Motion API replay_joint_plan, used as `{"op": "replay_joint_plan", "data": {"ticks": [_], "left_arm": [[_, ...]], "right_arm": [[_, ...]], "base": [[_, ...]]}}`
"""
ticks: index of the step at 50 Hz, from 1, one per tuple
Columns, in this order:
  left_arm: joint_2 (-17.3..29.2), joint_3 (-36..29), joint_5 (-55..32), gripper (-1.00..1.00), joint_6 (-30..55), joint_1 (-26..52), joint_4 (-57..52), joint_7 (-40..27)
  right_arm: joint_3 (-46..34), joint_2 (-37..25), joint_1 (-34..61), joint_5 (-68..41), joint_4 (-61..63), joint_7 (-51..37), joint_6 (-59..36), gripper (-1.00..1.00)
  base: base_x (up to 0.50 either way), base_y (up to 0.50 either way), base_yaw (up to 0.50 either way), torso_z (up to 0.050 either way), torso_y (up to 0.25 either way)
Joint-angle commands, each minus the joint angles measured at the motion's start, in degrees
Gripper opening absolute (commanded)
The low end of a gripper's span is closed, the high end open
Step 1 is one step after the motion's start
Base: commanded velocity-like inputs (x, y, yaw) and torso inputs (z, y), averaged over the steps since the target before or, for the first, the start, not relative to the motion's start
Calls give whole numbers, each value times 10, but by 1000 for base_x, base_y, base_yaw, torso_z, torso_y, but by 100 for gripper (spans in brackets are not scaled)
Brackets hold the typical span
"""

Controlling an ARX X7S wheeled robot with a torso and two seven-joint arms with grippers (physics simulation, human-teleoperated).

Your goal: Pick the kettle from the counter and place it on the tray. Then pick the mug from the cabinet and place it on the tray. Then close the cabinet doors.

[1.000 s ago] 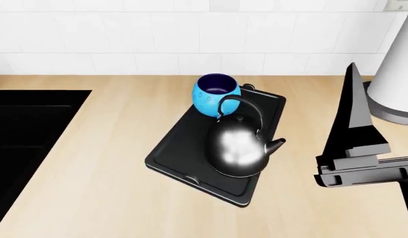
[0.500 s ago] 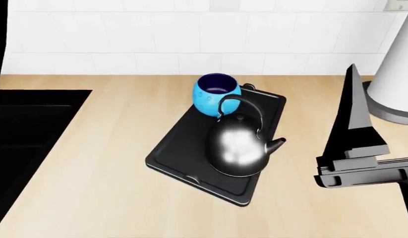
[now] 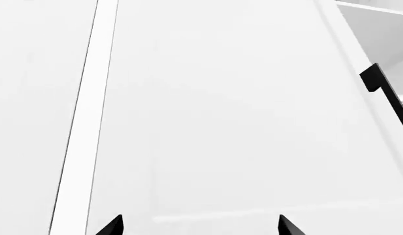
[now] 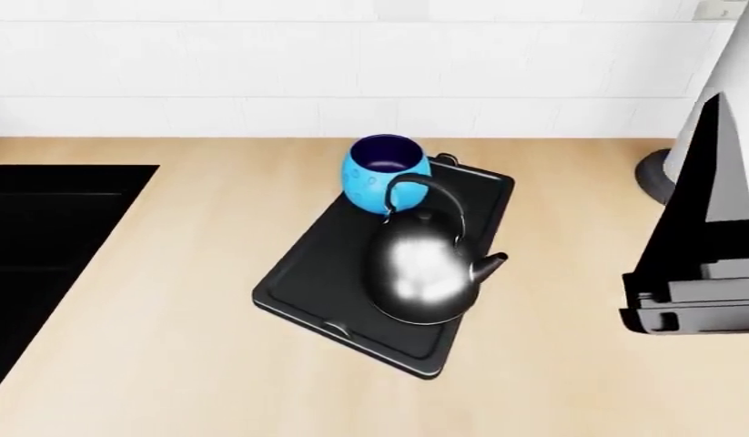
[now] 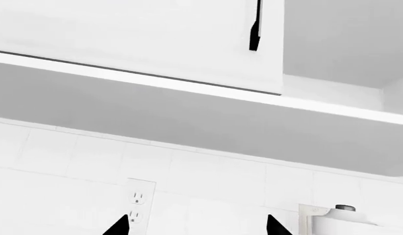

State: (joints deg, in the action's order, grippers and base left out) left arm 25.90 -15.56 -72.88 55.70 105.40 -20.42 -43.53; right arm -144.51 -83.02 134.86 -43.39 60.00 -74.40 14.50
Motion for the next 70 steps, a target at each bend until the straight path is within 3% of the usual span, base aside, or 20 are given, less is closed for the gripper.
{"op": "replay_joint_plan", "data": {"ticks": [1,6,12,70], "left_arm": [[118,146,-225,100,19,-152,-242,-176],[140,218,-244,100,-18,-258,-295,-156],[151,262,-247,100,-32,-320,-315,-138],[172,282,-256,100,-41,-362,-339,-138]], "right_arm": [[4,-1,0,1,0,-3,2,100],[10,0,0,-6,0,-5,3,100],[15,9,0,-13,0,-9,5,100],[36,-25,0,-24,0,21,0,100]], "base": [[3,-500,0,0,0],[3,-500,0,0,0],[3,-500,0,0,0],[2,-500,0,0,0]]}}
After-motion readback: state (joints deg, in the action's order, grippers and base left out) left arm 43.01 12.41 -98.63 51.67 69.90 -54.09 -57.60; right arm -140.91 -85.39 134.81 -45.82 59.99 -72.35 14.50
